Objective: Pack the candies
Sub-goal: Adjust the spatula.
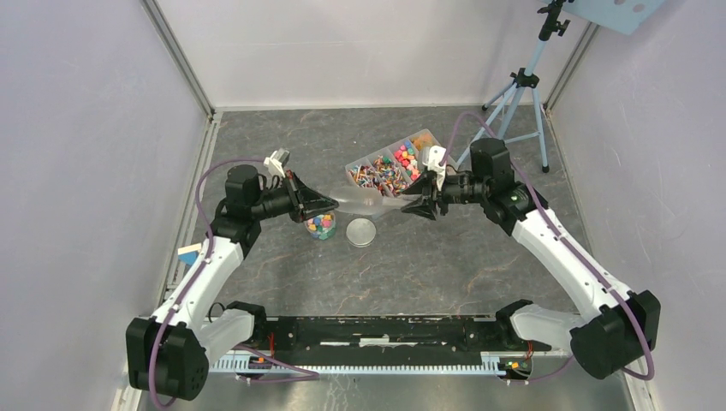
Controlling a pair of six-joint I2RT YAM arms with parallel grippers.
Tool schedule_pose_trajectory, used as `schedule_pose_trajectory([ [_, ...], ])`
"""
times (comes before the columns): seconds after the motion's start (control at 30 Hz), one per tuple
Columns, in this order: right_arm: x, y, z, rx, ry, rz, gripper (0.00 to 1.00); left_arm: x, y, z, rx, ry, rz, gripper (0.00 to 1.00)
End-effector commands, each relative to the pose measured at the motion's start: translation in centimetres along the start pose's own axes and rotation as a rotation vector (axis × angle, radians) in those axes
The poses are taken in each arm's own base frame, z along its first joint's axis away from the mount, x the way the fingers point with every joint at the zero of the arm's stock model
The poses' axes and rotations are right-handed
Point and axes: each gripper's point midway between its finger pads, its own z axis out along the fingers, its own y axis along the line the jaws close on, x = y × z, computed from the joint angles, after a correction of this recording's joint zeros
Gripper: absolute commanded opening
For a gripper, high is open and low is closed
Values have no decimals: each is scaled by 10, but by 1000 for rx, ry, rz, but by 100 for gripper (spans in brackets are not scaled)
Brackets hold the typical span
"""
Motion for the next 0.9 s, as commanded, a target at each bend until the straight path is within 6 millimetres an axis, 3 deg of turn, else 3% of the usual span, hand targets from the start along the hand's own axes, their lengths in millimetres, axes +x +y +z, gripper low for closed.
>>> schedule_pose_trajectory([
  [0.0, -28, 4, -13, 7, -105, -171, 53, 11, -28, -9, 111, 38, -14, 2],
  [0.13, -33, 6, -19, 50, -141, -271, 60, 16, -25, -10, 108, 53, -53, 2],
  [0.3, -26, 4, -19, 61, -128, -322, 67, 19, -23, -10, 113, 70, -105, 2],
  [0.67, -27, 13, -14, 48, -241, -368, 55, 22, -20, -9, 113, 71, -209, 2],
  [0.87, -35, 15, -16, 50, -271, -366, 57, 23, -13, -8, 99, 70, -231, 2],
])
